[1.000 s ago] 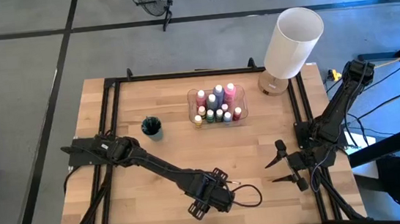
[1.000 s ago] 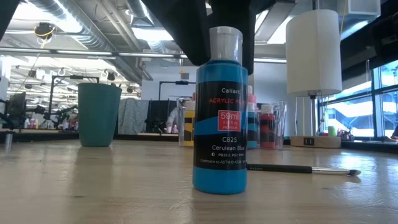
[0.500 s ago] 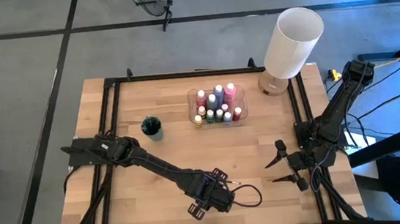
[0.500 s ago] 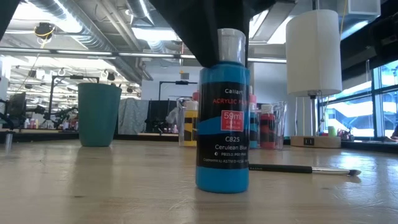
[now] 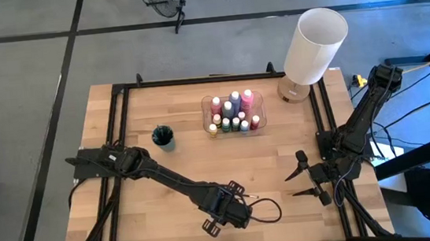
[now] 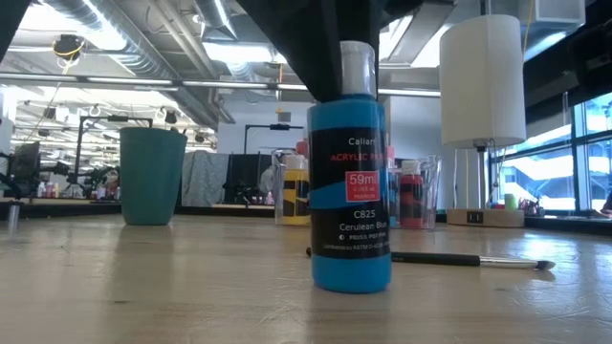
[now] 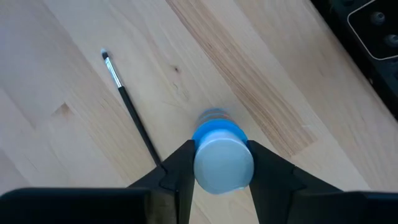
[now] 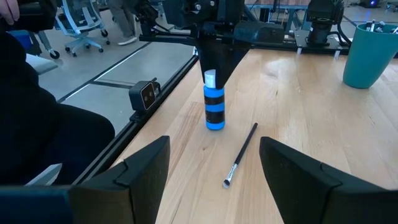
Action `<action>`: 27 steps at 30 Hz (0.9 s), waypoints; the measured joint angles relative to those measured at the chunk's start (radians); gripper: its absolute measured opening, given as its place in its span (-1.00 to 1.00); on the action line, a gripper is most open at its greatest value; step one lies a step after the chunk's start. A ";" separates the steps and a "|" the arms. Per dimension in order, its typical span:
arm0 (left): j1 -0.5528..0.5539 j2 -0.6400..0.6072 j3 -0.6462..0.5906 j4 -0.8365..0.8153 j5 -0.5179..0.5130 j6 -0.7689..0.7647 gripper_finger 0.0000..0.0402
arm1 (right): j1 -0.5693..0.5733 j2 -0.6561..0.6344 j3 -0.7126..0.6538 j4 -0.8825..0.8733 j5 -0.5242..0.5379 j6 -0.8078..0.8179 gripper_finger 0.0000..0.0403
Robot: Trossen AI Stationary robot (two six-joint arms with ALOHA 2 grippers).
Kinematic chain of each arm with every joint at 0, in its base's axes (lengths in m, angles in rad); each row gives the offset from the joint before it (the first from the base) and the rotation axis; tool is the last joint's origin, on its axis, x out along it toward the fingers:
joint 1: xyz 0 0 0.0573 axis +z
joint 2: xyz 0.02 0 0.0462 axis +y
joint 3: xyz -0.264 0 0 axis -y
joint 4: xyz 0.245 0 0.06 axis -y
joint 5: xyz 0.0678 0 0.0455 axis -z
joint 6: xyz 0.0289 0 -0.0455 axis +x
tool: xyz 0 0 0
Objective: Pick & Place Paint Supplies
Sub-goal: Put the blue paint bottle into the transparent bin
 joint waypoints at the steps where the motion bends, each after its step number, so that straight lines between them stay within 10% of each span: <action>1: 0.000 0.000 0.000 0.000 0.000 -0.002 -0.42 | 0.000 0.000 0.000 0.000 0.000 0.000 0.25; 27: 0.116 -0.138 0.215 -0.470 -0.298 -0.157 -0.42 | 0.000 0.000 0.000 0.009 -0.002 0.000 0.25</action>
